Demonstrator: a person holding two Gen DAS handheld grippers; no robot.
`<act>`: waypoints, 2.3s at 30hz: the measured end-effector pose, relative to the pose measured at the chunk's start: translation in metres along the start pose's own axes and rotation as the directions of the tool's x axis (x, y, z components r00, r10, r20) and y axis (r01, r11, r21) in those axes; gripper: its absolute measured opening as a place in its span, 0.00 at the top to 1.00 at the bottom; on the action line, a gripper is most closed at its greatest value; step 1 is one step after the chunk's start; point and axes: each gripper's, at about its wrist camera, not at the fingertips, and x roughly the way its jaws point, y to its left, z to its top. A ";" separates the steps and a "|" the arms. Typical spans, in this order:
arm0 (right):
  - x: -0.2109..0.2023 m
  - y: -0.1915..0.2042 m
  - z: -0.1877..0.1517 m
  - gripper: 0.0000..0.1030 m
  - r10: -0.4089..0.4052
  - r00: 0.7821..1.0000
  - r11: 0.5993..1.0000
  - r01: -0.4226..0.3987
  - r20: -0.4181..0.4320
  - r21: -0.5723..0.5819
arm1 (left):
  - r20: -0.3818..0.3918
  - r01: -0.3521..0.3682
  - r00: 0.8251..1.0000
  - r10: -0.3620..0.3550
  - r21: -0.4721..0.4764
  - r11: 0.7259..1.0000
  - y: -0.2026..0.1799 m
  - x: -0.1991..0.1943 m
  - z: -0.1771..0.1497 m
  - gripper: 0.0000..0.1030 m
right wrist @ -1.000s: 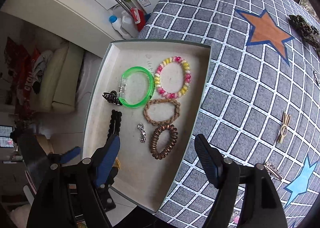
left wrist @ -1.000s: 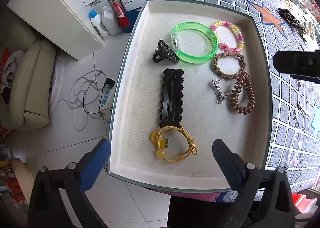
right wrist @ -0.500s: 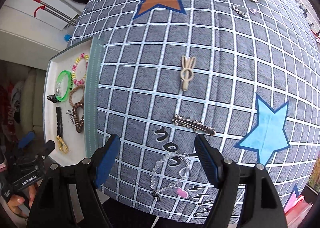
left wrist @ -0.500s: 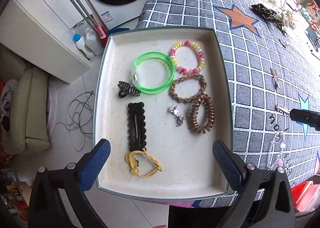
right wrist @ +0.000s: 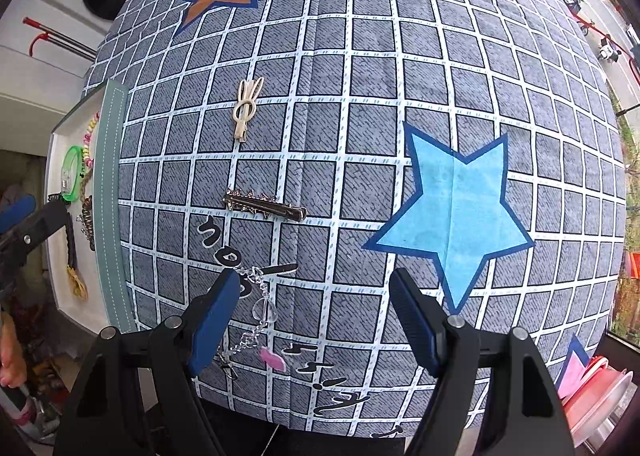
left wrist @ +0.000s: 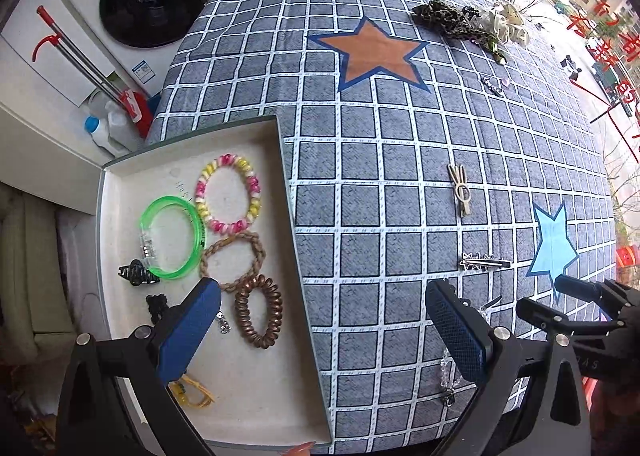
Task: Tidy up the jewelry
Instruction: 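Grasp the beige bunny-ear clip with left while right grasps the rhinestone hair pin, then carry the bunny-ear clip toward the tray with left while right carries the hair pin there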
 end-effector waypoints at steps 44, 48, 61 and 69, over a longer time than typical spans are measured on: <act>0.042 0.083 -0.008 0.87 0.020 0.971 0.818 0.120 0.237 -0.562 | -0.068 0.055 0.997 -0.041 0.208 0.977 -0.122 0.115 0.084 0.62; 0.035 0.074 -0.010 0.87 0.030 0.974 0.846 0.094 0.222 -0.525 | -0.074 0.082 0.995 -0.067 0.216 0.973 -0.137 0.108 0.082 0.75; 0.018 -0.005 0.005 0.87 0.107 0.987 0.985 -0.089 0.121 -0.147 | -0.046 0.113 0.993 -0.106 0.187 0.976 -0.127 0.069 0.054 0.75; 0.000 -0.035 0.003 0.87 0.100 0.990 0.994 -0.096 0.100 -0.045 | -0.030 0.115 0.993 -0.111 0.164 0.980 -0.102 0.041 0.020 0.75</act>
